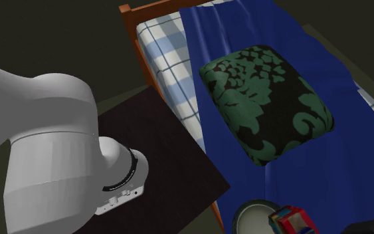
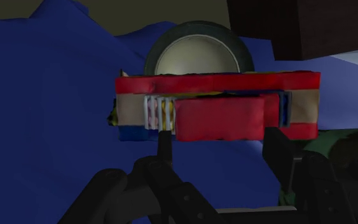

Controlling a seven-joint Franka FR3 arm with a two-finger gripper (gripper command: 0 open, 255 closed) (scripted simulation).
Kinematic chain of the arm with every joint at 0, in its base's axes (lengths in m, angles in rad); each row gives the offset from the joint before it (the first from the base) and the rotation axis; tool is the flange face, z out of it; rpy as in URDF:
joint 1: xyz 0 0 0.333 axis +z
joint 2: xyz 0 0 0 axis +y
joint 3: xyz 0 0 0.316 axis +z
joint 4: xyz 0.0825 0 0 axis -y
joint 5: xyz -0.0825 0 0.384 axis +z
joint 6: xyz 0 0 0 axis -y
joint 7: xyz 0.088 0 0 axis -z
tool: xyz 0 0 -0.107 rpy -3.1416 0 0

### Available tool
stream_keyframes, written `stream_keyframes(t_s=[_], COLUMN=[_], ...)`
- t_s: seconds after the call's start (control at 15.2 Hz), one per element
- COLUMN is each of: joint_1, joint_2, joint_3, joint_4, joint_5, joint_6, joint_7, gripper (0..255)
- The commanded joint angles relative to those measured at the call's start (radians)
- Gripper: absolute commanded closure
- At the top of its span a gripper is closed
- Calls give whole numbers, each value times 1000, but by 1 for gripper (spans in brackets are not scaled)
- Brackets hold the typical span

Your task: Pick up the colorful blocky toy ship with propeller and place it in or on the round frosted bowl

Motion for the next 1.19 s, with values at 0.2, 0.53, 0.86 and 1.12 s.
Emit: stream_keyframes(t_s=[0.2, 0.53, 0.86, 1.12], joint_1=[-1, -3, -5, -7], joint_2=[32, 71, 117, 158], joint_3=[-6, -13, -17, -18], joint_4=[-37, -72, -101, -120], joint_5=[9, 23, 43, 63], joint_6=[68, 138, 209, 265], joint_7=[-1, -6, -15, -24], gripper=[255, 255, 255, 255])
